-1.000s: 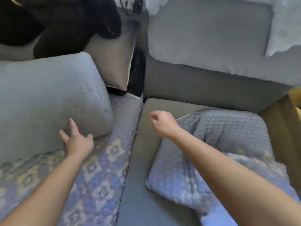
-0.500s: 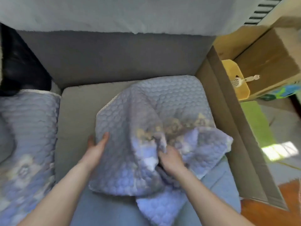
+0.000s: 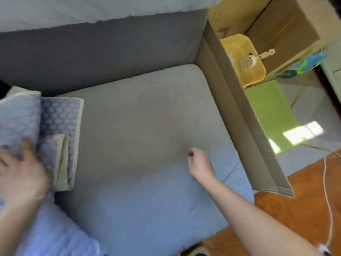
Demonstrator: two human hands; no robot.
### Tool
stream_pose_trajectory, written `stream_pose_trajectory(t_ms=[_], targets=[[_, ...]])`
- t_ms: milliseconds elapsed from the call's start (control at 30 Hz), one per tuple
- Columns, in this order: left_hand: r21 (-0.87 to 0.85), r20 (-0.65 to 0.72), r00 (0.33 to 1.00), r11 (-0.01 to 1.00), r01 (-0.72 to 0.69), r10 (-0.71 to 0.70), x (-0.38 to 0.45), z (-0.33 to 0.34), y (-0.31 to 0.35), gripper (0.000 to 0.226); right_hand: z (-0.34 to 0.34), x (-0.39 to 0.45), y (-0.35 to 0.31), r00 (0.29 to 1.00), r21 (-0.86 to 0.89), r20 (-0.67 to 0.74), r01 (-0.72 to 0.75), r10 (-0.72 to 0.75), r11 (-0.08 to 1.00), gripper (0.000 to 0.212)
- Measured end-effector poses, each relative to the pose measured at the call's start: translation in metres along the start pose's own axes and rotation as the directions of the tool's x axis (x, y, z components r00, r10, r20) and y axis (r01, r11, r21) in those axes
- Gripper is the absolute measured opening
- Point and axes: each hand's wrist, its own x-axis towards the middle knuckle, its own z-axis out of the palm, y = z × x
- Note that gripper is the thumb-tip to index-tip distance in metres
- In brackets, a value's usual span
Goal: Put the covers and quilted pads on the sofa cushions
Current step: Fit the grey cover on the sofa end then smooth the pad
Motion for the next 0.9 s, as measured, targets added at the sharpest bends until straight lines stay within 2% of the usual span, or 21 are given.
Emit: stream_pose_trajectory(t_ms=[67,100,167,200,233,300,333,400,433,500,533,600,633,700,733,800,900], targets=[[-0.013,0.087,0.976,0.979,-0.202,0.202,-0.018,0.022,0.052,0.057,-0.025,0.038,0.029,0.998,-0.16,-0.066,-0.002,-0.009,0.987,0.029],[-0.051,0.172,0.933,0.949,-0.312,0.316,-0.022,0.022,0.085,0.051,-0.034,0.059,0.036,0.994,-0.217,-0.083,0.046,-0.066,0.975,0.032],[-0.1,0.216,0.9,0.926,-0.364,0.377,-0.016,0.029,0.133,0.04,-0.044,0.103,0.035,0.972,-0.293,-0.095,0.179,-0.215,0.939,0.039],[-0.124,0.245,0.898,0.93,-0.345,0.366,-0.008,0.052,0.148,0.036,-0.045,0.125,0.032,0.96,-0.332,-0.094,0.221,-0.265,0.917,0.042],[-0.138,0.279,0.913,0.953,-0.269,0.298,-0.001,0.064,0.16,0.037,-0.043,0.144,0.03,0.951,-0.369,-0.09,0.245,-0.297,0.897,0.04],[-0.148,0.279,0.938,0.974,-0.171,0.207,0.013,0.092,0.167,0.032,-0.033,0.171,0.029,0.927,-0.417,-0.102,0.29,-0.362,0.861,0.024],[-0.126,0.266,0.937,0.972,-0.197,0.225,0.019,0.099,0.167,0.025,-0.029,0.179,0.029,0.911,-0.426,-0.103,0.322,-0.399,0.846,0.015],[-0.067,0.18,0.938,0.955,-0.287,0.295,0.031,0.103,0.164,0.016,-0.03,0.188,0.022,0.882,-0.413,-0.125,0.371,-0.455,0.832,0.012],[-0.019,0.168,0.958,0.973,-0.232,0.232,0.041,0.101,0.158,0.017,-0.035,0.192,0.014,0.866,-0.377,-0.177,0.379,-0.468,0.845,0.014],[-0.031,0.132,0.988,0.997,-0.078,0.081,0.062,0.099,0.144,0.023,-0.047,0.203,-0.001,0.842,-0.3,-0.264,0.392,-0.47,0.87,0.013],[-0.048,0.141,0.988,0.997,-0.062,0.069,0.071,0.098,0.137,0.024,-0.05,0.208,-0.007,0.845,-0.295,-0.237,0.407,-0.479,0.864,0.012],[-0.099,0.162,0.967,0.978,-0.182,0.196,0.076,0.1,0.132,0.021,-0.044,0.21,-0.011,0.881,-0.341,-0.125,0.393,-0.455,0.854,0.013],[-0.144,0.163,0.962,0.969,-0.198,0.221,0.076,0.102,0.133,0.024,-0.04,0.21,-0.013,0.889,-0.344,-0.136,0.371,-0.437,0.862,0.015],[-0.264,0.203,0.965,0.958,-0.107,0.164,0.078,0.104,0.137,0.046,-0.035,0.214,-0.026,0.864,-0.308,-0.211,0.384,-0.456,0.87,0.026],[-0.274,0.238,0.961,0.959,-0.072,0.14,0.082,0.105,0.139,0.057,-0.033,0.22,-0.04,0.853,-0.308,-0.197,0.414,-0.483,0.857,0.036],[-0.214,0.349,0.933,0.977,-0.01,0.086,0.093,0.113,0.143,0.065,-0.03,0.237,-0.075,0.867,-0.368,-0.065,0.44,-0.495,0.819,0.055],[-0.128,0.455,0.891,0.991,0.048,0.016,0.107,0.125,0.15,0.075,-0.015,0.257,-0.112,0.929,-0.471,0.137,0.366,-0.344,0.803,0.074]])
